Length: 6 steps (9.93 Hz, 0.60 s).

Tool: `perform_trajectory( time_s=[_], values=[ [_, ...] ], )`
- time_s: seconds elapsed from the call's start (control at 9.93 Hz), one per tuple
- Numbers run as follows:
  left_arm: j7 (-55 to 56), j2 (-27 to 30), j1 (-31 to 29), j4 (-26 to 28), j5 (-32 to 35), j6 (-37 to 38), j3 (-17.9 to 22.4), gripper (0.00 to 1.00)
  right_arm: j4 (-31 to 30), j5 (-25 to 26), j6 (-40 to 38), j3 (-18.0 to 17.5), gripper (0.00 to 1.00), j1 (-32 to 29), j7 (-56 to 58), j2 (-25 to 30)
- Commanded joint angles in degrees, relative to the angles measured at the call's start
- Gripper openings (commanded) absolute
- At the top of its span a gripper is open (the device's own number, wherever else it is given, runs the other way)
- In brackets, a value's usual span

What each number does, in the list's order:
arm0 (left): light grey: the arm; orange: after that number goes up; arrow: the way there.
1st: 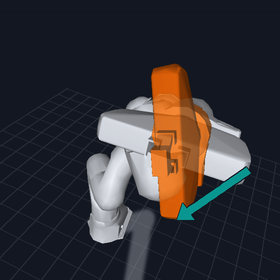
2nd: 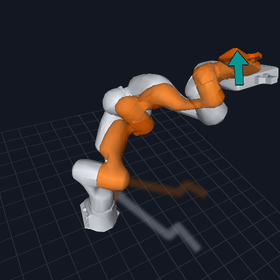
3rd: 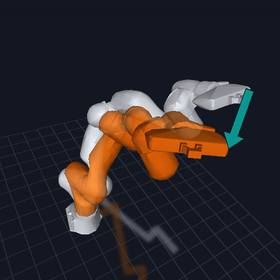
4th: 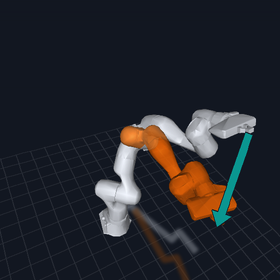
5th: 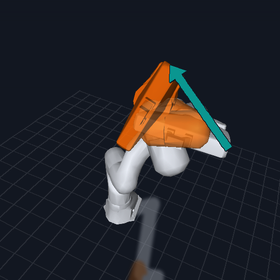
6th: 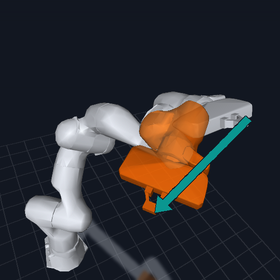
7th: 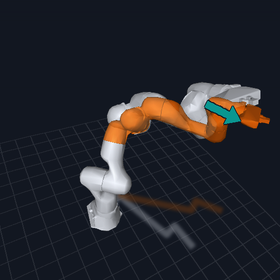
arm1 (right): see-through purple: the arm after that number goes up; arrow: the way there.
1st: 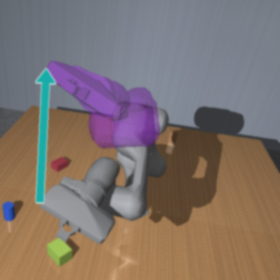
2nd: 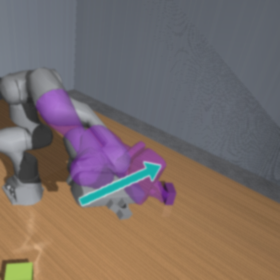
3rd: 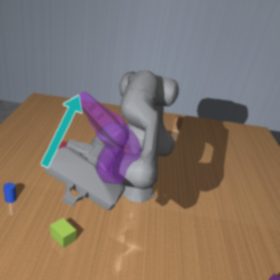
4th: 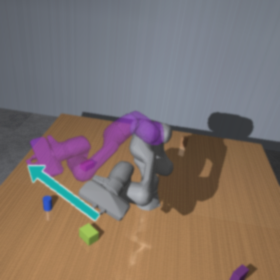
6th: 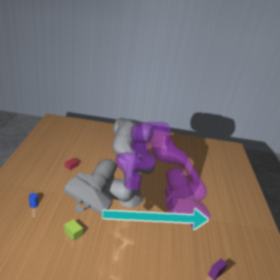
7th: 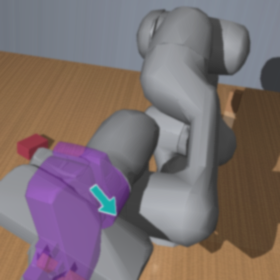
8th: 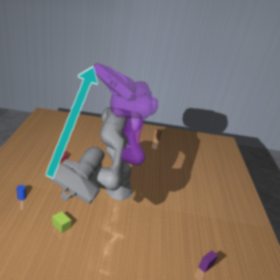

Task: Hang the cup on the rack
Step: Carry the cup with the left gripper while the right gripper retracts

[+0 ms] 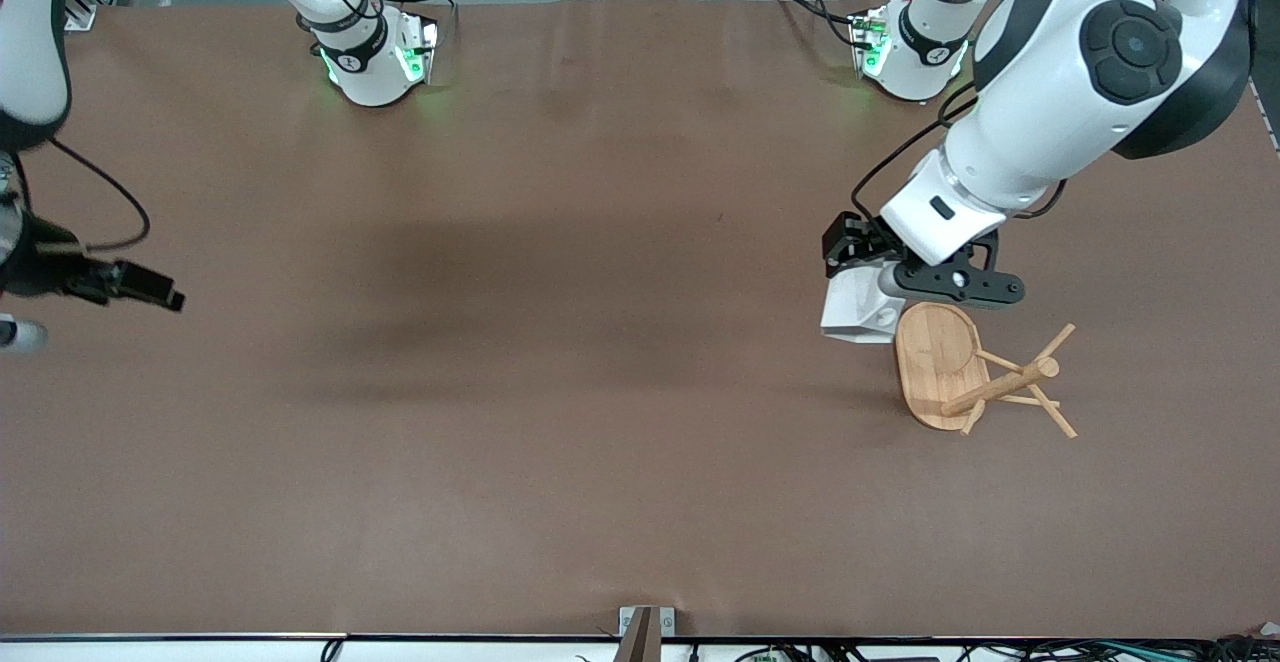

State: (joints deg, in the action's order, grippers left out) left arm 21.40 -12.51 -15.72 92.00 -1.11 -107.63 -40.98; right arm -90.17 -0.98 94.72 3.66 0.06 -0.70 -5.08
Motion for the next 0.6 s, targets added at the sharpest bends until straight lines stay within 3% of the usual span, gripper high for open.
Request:
perform_trajectory(
  time_s=[0.0,0.1,0.2,0.3,0.5],
  values=[
    [0.7,-0.8,-2.4,2.3,1.3,0.7,-0.4,0.01,-0.4,2.5,-4.8,-0.4,1.00,0.1,-1.1,4.5],
    [0.0,0.0,-1.5,4.0,1.1,0.4,1.2,0.01,3.5,2.1,-8.0,-0.6,1.00,-1.3,-2.0,4.4],
    [-0.5,0.6,3.2,6.1,0.8,-0.6,6.4,0.00,5.9,2.0,-12.8,-0.6,1.00,-1.8,-4.1,4.4],
    [-3.5,2.2,6.3,8.7,0.3,-2.8,11.0,0.00,6.2,1.9,-14.6,-0.8,1.00,-1.9,-4.6,4.6],
    [-11.3,3.9,6.8,13.5,-4.1,-6.9,15.6,0.00,6.2,1.9,-14.3,-0.9,1.00,-1.8,-6.5,4.6]
  ],
)
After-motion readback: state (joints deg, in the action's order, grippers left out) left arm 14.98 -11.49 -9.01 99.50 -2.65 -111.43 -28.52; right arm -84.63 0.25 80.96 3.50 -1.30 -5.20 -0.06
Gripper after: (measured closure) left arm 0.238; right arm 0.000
